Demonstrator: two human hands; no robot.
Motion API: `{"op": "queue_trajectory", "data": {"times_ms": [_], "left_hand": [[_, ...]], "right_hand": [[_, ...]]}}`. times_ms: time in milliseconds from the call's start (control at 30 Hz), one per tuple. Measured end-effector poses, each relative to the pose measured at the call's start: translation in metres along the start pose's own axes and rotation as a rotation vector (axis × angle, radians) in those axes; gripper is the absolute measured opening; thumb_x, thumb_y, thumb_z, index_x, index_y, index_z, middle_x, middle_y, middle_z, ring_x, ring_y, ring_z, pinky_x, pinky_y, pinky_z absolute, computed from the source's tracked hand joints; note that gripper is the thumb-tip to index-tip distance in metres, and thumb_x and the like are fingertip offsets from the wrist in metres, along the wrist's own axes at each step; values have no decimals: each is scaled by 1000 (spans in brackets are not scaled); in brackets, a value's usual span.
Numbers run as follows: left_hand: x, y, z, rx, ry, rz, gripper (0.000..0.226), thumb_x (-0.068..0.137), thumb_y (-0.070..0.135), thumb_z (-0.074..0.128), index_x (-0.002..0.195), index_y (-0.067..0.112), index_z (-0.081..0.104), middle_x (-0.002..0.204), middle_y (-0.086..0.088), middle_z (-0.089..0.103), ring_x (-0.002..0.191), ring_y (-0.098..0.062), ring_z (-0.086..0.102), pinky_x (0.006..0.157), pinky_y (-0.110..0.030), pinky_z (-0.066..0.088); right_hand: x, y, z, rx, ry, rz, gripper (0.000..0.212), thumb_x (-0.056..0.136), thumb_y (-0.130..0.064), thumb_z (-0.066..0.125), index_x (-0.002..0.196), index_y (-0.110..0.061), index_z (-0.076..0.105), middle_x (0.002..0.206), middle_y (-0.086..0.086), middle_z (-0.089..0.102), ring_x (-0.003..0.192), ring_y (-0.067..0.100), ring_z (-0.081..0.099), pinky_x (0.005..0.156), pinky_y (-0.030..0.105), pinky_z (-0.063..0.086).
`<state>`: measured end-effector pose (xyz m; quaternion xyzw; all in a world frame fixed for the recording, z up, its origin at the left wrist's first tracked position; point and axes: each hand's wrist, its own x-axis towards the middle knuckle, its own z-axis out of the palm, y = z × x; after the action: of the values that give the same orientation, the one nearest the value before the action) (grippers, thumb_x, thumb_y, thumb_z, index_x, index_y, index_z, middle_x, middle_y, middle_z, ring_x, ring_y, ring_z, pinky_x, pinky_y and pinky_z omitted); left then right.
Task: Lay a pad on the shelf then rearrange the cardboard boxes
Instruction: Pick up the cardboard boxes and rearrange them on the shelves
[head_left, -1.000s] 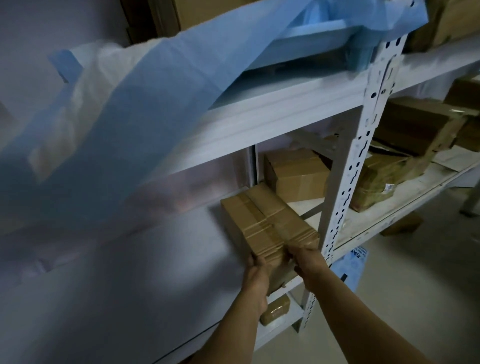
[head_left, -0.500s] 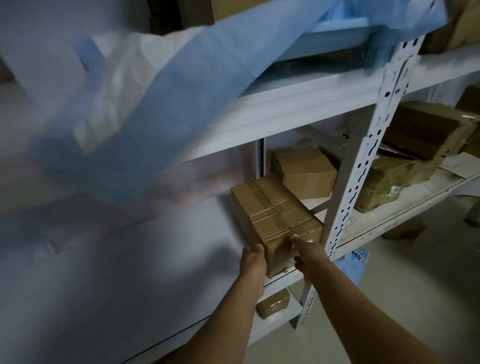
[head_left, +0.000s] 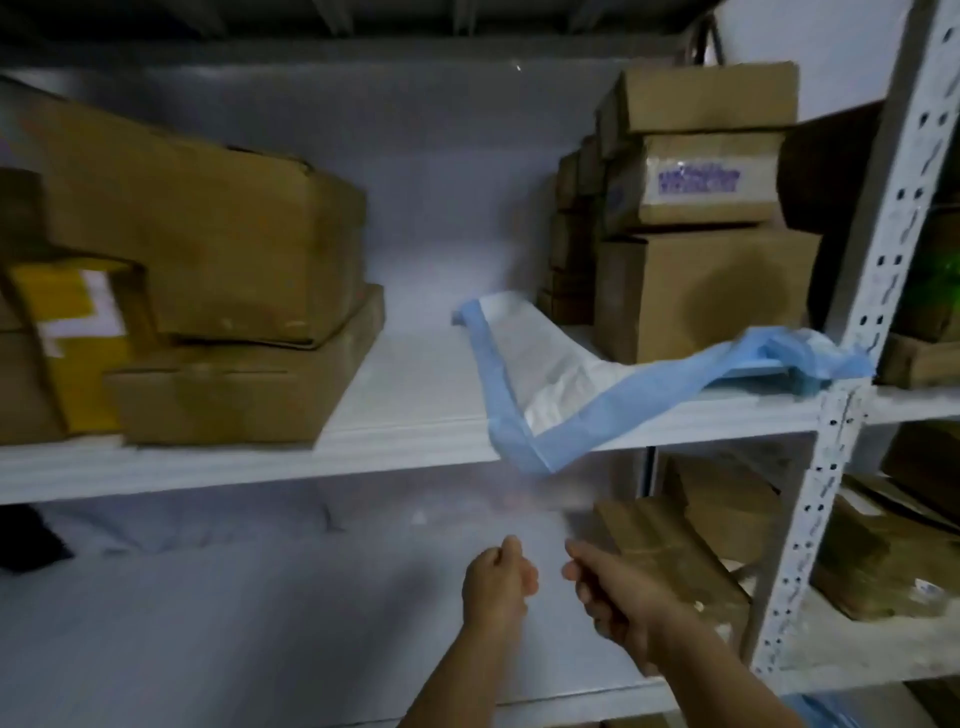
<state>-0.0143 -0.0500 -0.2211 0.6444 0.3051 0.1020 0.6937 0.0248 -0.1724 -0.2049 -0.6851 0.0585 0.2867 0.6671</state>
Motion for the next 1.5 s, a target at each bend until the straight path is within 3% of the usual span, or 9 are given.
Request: {"op": "queue_trajectory", "data": {"times_ms": [167, 300, 400, 467, 633, 833, 967, 1300, 1500], "left_hand": [[-29, 58, -80, -34, 250, 201, 25, 90, 16, 55, 66, 9, 50, 62, -5, 53, 58, -17, 47, 53, -25, 36], [-47, 118, -129, -102, 458, 392, 21, 91, 21, 60, 73, 13, 52, 69, 0, 55, 73, -22, 53, 68, -29, 41], [-49, 166, -164, -105, 565, 507, 11, 94, 19, 55, 86, 12, 51, 75, -1, 56, 71, -18, 51, 64, -28, 38], [-42, 197, -187, -115, 608, 572, 6, 95, 19, 53, 95, 14, 52, 91, -5, 59, 83, -21, 55, 74, -29, 43], [-21, 266, -233, -16, 691, 708, 35, 96, 23, 52, 128, 7, 51, 126, -7, 52, 115, -25, 54, 94, -37, 46], [-12, 312, -255, 40, 746, 777, 45, 95, 12, 52, 139, 10, 40, 144, -10, 35, 130, -29, 42, 104, -36, 38], [5, 336, -283, 293, 724, 805, 75, 88, -4, 53, 148, 32, 26, 152, -8, 20, 133, -29, 35, 103, -36, 39], [56, 352, -311, 792, 700, 767, 112, 71, 55, 73, 150, 40, -6, 159, -13, -13, 146, -38, 3, 117, -56, 9], [63, 352, -307, 849, 791, 808, 130, 63, 56, 79, 146, 39, -20, 158, -15, -15, 145, -37, 11, 115, -52, 19]], "right_hand": [[-47, -52, 70, -25, -283, -116, 37, 92, -38, 55, 71, -9, 63, 48, 1, 44, 33, 8, 28, 31, 16, 16], [-73, -105, 121, 107, -361, -235, 40, 89, -49, 54, 84, -11, 67, 57, 3, 56, 38, 8, 44, 33, 15, 30], [-77, -144, 152, 190, -389, -303, 47, 87, -55, 50, 105, -13, 62, 84, 7, 67, 63, 15, 62, 48, 23, 48], [-76, -168, 170, 197, -375, -345, 55, 87, -58, 49, 118, -14, 56, 108, 11, 63, 90, 22, 63, 68, 33, 53], [-68, -221, 205, 184, -266, -417, 78, 85, -65, 46, 143, -15, 36, 141, 17, 43, 126, 35, 45, 101, 51, 42], [-54, -253, 231, 174, -197, -422, 83, 85, -71, 35, 148, -19, 27, 150, 19, 32, 135, 42, 33, 104, 64, 28], [-50, -267, 245, 160, -171, -456, 83, 82, -74, 35, 150, -27, 21, 152, 16, 28, 137, 41, 30, 103, 68, 24], [-50, -288, 267, 87, 11, -813, 72, 88, -60, 46, 150, -37, 17, 156, 2, 23, 140, 31, 27, 110, 55, 26], [-46, -290, 274, 14, 145, -905, 72, 82, -58, 57, 144, -30, 33, 149, 7, 31, 129, 30, 39, 107, 46, 36]]}}
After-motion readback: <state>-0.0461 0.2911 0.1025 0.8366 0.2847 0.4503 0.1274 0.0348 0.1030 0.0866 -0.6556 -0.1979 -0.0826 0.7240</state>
